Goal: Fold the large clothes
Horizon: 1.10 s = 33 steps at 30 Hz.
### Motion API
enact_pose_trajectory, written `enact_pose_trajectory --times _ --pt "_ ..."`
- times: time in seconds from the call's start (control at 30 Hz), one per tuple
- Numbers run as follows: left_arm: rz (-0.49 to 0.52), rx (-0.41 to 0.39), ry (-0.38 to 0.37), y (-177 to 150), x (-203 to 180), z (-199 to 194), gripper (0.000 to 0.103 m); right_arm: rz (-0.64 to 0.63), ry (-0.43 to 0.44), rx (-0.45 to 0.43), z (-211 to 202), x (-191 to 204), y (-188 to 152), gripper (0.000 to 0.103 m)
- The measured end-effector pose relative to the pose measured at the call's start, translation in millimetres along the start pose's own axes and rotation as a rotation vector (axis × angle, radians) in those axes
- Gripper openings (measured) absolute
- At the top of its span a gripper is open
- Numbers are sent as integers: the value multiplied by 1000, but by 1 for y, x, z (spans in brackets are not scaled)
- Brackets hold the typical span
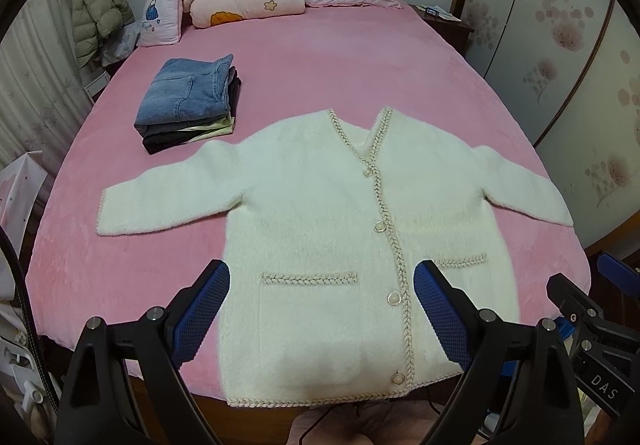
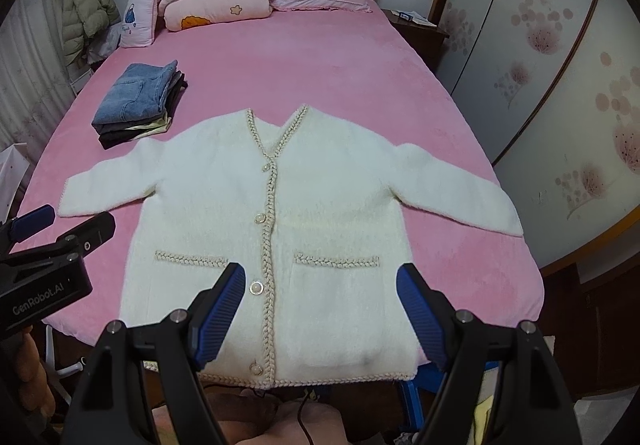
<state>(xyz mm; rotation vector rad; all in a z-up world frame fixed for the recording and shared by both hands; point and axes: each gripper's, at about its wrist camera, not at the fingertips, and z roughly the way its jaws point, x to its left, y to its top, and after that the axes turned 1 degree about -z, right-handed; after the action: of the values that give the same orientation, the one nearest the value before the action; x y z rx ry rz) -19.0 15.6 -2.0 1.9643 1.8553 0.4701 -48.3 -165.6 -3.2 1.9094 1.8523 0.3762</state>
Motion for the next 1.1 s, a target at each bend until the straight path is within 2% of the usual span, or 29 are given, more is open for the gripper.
enact_pose_trajectory --times 0.3,0.83,1.1 --pt "25 11 -22 -3 1 -1 93 17 -12 4 -1 5 -7 78" --pt "45 -11 -60 -2 -3 -4 93 96 -48 -20 -11 -5 -16 78" --pt "53 -28 -63 -3 -3 -7 93 97 -48 -23 -11 -6 -17 78"
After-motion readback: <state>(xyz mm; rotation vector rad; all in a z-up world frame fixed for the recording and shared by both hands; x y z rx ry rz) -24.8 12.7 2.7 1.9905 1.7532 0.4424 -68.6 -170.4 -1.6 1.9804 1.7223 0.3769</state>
